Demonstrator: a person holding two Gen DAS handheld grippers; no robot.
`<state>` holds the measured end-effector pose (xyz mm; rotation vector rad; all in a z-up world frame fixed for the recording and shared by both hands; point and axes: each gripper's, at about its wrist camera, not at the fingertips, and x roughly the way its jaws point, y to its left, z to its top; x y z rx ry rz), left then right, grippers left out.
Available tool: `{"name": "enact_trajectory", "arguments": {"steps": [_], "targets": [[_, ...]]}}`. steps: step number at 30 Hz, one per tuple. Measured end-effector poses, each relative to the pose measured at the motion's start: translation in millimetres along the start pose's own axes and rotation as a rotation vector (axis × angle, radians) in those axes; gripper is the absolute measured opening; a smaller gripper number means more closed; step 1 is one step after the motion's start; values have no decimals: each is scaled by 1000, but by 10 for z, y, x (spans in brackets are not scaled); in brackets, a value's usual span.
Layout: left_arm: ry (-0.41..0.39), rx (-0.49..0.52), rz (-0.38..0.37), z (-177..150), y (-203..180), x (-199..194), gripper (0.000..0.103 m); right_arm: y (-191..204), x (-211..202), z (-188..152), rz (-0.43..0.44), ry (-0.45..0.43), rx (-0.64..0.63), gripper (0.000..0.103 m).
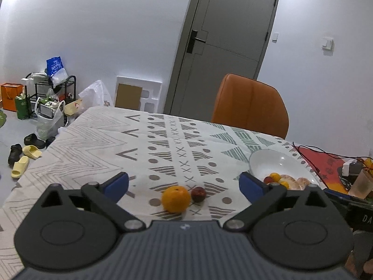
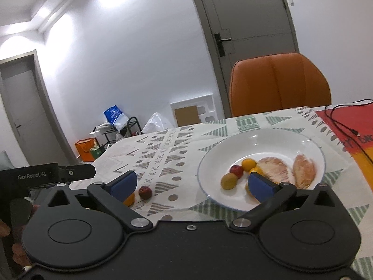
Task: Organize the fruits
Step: 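Withdraw both open tools toward the remaining orange and plum, then grasp the orange with the left tool while the right tool grasps the dark red plum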
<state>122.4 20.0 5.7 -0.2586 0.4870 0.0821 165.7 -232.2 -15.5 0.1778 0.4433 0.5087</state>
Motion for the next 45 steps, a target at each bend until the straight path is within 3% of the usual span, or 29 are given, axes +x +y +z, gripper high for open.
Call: {"name": "enact_trajectory", "arguments": {"steps": [19, 32, 41, 45], "targets": [[44, -61, 18, -126, 334, 32, 101, 223, 214, -131, 39, 87, -23, 103], [88, -50, 5, -202, 283, 232, 99, 211, 351, -188, 68, 149, -31, 103], [128, -43, -13, -216, 243, 453, 82, 220, 512, -161, 98, 183, -55, 94], [140, -36, -16, -212, 245, 533, 75, 225, 608, -149, 106, 199, -62, 84]]}}
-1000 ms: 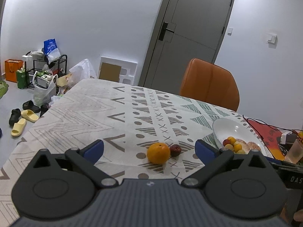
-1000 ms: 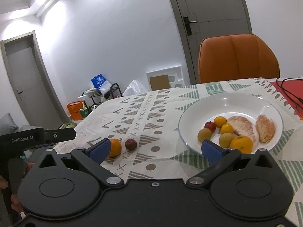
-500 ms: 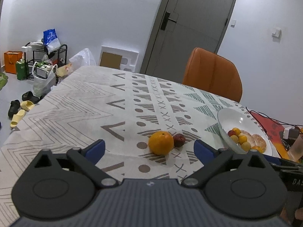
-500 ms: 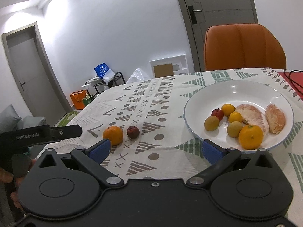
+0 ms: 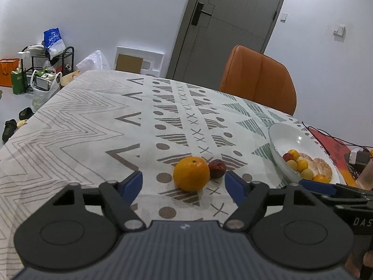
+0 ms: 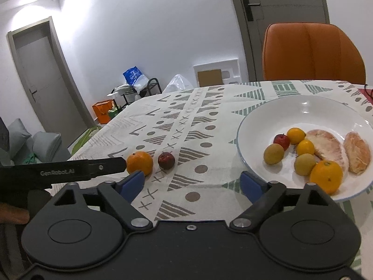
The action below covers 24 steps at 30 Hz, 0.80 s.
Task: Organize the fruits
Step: 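Grasp the orange with the left tool while the right tool grasps the dark red plum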
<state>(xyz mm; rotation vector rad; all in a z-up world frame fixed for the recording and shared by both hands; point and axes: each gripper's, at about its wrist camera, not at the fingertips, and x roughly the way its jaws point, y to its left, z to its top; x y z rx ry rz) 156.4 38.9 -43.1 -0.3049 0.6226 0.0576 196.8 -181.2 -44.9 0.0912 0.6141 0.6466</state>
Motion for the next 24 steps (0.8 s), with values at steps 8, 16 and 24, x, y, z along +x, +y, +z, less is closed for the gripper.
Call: {"name": "enact_trajectory", "arguments": {"steps": [8, 16, 24], "targets": [[28, -2, -1, 34, -22, 183, 63, 29, 211, 77, 19, 33, -36, 75], [74, -7, -21, 51, -26, 354, 40, 34, 369, 148, 46, 71, -52, 59], [58, -23, -1, 140, 66, 318, 40, 120, 524, 182, 71, 103, -70, 57]]}}
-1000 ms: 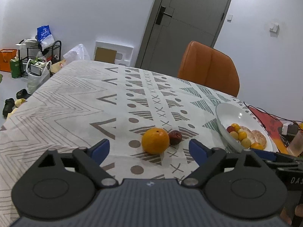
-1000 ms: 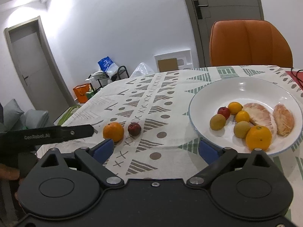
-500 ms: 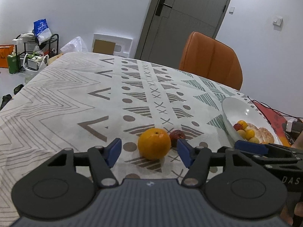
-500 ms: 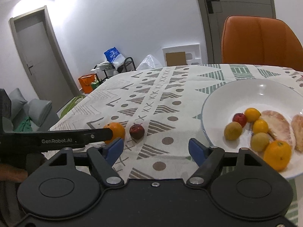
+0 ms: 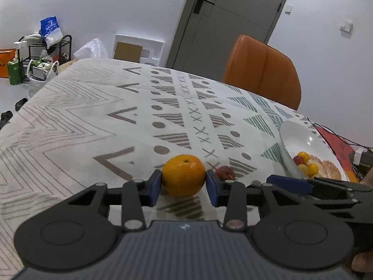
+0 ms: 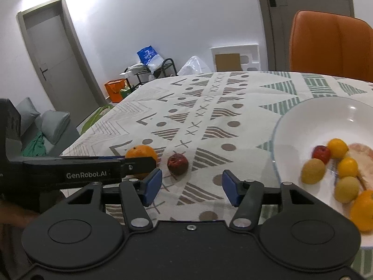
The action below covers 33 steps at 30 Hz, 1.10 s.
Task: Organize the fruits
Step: 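Grasp the orange with the left tool while the right tool grasps the dark red plum, then carry the orange with the left tool while the right tool carries the plum to the bowl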
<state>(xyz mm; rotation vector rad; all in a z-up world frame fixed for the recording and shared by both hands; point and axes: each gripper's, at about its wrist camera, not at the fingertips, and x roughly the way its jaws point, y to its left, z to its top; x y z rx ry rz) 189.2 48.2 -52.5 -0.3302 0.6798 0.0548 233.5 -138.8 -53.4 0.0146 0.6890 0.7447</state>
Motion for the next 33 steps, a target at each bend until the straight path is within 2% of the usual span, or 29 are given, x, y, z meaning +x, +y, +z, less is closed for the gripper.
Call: {"name": "enact_trajectory", "arguments": {"steps": [3, 9, 19, 21, 23, 24, 33], "targets": [[-9, -9, 10, 25, 56, -27, 39, 41, 54, 22, 8, 7, -8, 56], [-24, -37, 26, 38, 184, -81, 39, 85, 184, 51, 13, 18, -4, 48], [-26, -76, 31, 45, 360, -103, 39, 207, 410, 113, -9, 33, -26, 47], [-18, -76, 34, 46, 371, -91, 39, 220, 453, 111, -14, 35, -28, 42], [-12, -70, 33, 52, 357, -84, 39, 225, 462, 116, -30, 30, -26, 32], [-13, -65, 31, 59, 342, -85, 39, 221, 460, 120, -36, 30, -22, 24], [-28, -34, -6, 80, 142, -117, 39, 127, 243, 108, -39, -6, 14, 24]]}}
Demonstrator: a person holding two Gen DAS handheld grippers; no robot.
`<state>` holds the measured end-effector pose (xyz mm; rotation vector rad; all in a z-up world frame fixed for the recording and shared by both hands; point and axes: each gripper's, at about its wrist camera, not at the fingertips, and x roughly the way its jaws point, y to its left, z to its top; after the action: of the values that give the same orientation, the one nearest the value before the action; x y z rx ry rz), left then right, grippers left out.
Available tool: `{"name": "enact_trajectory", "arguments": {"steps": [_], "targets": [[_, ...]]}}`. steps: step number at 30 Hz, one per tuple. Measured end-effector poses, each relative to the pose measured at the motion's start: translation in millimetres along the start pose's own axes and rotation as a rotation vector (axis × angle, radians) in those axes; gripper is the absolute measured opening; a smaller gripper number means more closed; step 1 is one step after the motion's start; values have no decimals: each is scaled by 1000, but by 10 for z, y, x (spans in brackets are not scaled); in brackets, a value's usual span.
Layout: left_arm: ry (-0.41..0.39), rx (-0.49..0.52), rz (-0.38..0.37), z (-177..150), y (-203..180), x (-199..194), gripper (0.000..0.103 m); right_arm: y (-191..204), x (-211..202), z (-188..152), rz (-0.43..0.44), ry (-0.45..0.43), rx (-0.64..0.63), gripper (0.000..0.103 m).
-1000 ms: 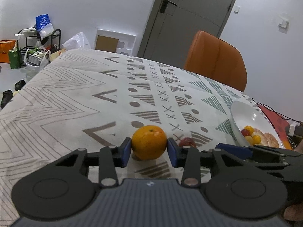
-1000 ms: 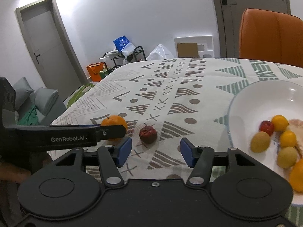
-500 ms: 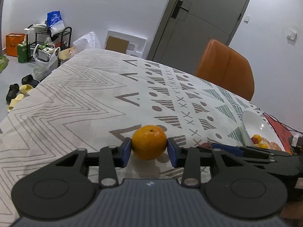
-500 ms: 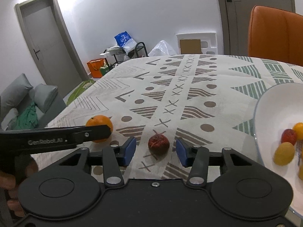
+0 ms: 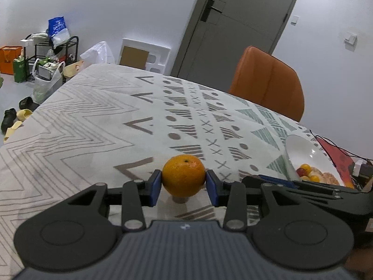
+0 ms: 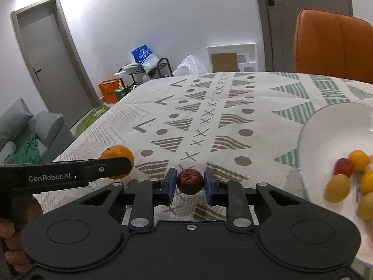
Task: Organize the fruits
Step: 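Carry the orange with the left tool while the right tool carries the plum to the bowl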
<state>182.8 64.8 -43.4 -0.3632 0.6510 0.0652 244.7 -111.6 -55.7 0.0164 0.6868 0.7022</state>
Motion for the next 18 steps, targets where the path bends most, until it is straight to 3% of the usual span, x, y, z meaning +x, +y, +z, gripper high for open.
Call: {"name": "enact_trajectory", "arguments": {"steps": [18], "targets": [[-11, 58, -67, -16, -516, 44, 39, -325, -551, 13, -66, -104, 43, 24]]}}
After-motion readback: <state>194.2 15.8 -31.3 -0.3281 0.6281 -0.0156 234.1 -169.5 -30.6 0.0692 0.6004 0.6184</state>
